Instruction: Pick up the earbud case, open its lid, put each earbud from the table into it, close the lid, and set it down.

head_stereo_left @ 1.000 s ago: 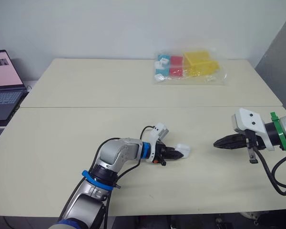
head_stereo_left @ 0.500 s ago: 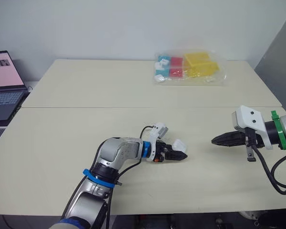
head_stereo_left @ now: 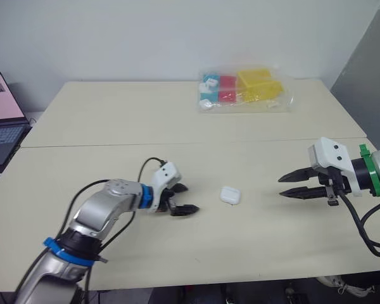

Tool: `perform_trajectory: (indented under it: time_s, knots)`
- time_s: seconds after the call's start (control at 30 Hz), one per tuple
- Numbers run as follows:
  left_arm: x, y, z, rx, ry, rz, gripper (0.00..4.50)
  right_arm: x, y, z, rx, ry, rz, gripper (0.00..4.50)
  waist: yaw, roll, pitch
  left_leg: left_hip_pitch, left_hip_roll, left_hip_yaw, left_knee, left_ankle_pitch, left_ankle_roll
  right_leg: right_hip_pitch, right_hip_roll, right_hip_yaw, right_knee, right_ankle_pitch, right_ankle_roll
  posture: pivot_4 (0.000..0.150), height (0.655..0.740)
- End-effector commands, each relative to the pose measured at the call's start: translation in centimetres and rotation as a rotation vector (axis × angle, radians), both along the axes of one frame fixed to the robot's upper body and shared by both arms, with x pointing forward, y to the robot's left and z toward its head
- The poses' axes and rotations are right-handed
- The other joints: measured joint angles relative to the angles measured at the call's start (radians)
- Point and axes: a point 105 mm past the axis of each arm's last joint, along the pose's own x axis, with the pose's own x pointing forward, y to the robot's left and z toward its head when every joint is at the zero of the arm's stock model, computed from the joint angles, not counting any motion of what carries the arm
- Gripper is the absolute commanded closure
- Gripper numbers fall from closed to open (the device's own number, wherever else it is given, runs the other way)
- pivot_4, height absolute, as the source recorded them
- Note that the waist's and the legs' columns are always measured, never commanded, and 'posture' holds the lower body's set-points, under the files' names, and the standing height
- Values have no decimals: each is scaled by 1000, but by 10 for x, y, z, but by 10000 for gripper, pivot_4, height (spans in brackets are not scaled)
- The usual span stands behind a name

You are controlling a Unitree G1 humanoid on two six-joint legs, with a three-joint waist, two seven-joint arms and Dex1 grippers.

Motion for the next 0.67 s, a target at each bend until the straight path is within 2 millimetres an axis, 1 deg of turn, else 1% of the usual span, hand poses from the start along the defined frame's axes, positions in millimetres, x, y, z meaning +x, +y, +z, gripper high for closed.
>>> perform_trajectory:
  time_s: [0.03,0.07,0.1,0.17,0.2,0.27,0.33,0.4,0.53,0.6,0.67]
  knots:
    - [-16,12,37,12,-148,-156,0,-8,0,5,-27,-21,52,18616,1,0,0,-1,0,0,0,0,0,0,-1,0,-1,0,0,1500,7400]
    - [-20,16,42,20,-163,-181,0,-9,0,4,-32,-19,58,15098,1,0,0,-2,0,1,0,0,0,-1,-1,-1,-3,0,0,1500,7400]
    - [-21,21,48,25,-205,-178,0,-8,-1,4,-40,-35,63,11339,1,0,0,-3,0,1,0,0,0,-1,-2,-1,-4,0,0,1500,7400]
    - [-15,32,64,14,-312,-110,0,-2,-4,3,-67,-123,83,4255,3,0,0,-5,-1,2,0,0,0,-1,-5,-2,-6,0,1,1500,7400]
    - [-14,36,68,16,-346,-87,0,0,-6,3,-77,-162,93,774,5,0,0,-6,-2,2,0,0,0,-2,-6,-2,-6,0,1,1500,7400]
    - [-13,45,74,61,-415,-30,0,2,-8,-1,-83,-202,117,337,7,0,0,-8,-2,3,0,0,0,-3,-6,-2,-8,1,2,1500,7400]
    - [-17,54,79,89,-456,6,0,0,-13,-4,-75,-196,120,337,10,0,0,-9,-3,3,0,-1,0,-3,-6,-1,-9,1,2,1500,7400]
    - [-22,59,81,97,-472,26,0,-1,-17,-7,-72,-190,120,337,12,0,0,-10,-3,3,0,-1,0,-4,-6,-1,-8,2,1,1500,7400]
    - [-31,66,77,87,-444,73,0,1,-22,-9,-71,-193,116,337,15,0,0,-10,-2,3,0,-1,0,-5,-6,-2,-7,2,1,1500,7400]
    - [-34,66,76,69,-425,75,0,3,-22,-9,-69,-188,116,337,16,0,0,-8,-2,4,0,-1,0,-4,-6,-1,-6,1,2,1500,7400]
    - [-34,63,76,44,-415,71,0,6,-22,-9,-66,-186,116,337,17,0,0,-8,-2,3,0,-1,0,-4,-6,-1,-5,0,4,1500,7400]
